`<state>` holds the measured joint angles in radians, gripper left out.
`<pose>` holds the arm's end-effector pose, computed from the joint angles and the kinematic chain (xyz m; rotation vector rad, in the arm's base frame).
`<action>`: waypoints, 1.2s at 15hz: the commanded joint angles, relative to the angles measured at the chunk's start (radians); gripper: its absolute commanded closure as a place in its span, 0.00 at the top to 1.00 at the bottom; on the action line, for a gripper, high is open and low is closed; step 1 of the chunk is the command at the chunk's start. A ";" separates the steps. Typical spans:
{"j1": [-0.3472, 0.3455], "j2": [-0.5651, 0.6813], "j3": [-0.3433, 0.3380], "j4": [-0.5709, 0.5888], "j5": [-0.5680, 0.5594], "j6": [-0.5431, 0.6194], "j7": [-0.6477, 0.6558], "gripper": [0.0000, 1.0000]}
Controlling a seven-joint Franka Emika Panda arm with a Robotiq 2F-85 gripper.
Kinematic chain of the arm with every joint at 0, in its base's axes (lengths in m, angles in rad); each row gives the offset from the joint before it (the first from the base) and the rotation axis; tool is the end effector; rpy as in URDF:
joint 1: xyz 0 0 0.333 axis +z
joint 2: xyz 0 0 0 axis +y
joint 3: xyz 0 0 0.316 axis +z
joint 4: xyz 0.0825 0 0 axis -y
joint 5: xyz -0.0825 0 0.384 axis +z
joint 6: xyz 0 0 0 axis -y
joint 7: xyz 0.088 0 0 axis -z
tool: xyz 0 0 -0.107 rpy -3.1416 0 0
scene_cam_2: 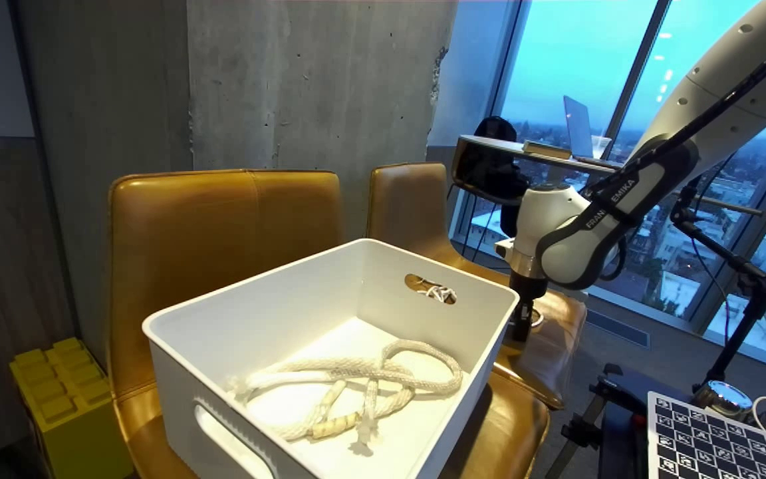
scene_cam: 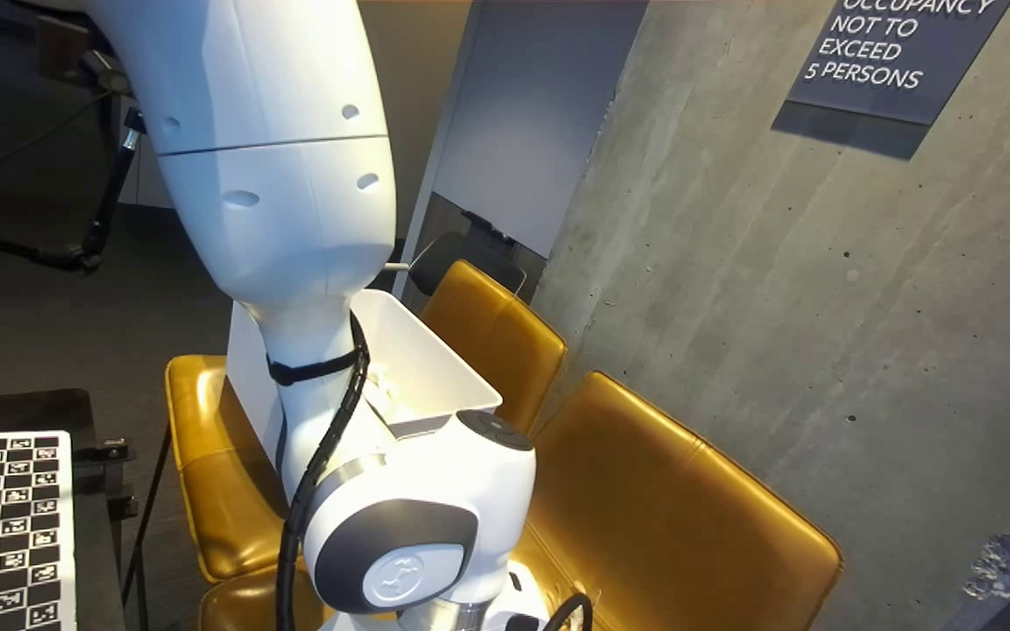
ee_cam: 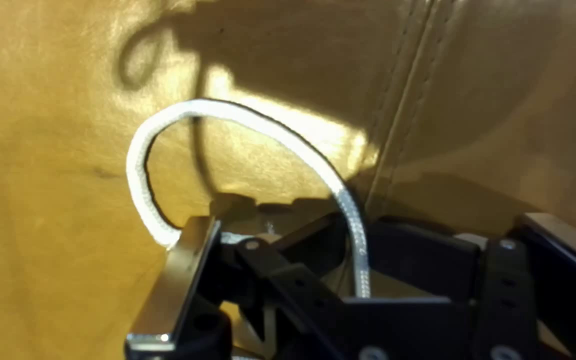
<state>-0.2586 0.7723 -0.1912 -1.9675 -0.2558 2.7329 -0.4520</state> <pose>0.5388 -0.2517 0.0790 2.8987 0.4254 -0.1594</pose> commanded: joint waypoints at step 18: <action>0.176 -0.362 -0.027 -0.337 -0.147 0.003 0.231 0.00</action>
<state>-0.0977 0.4384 -0.2031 -2.2722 -0.3689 2.7316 -0.2554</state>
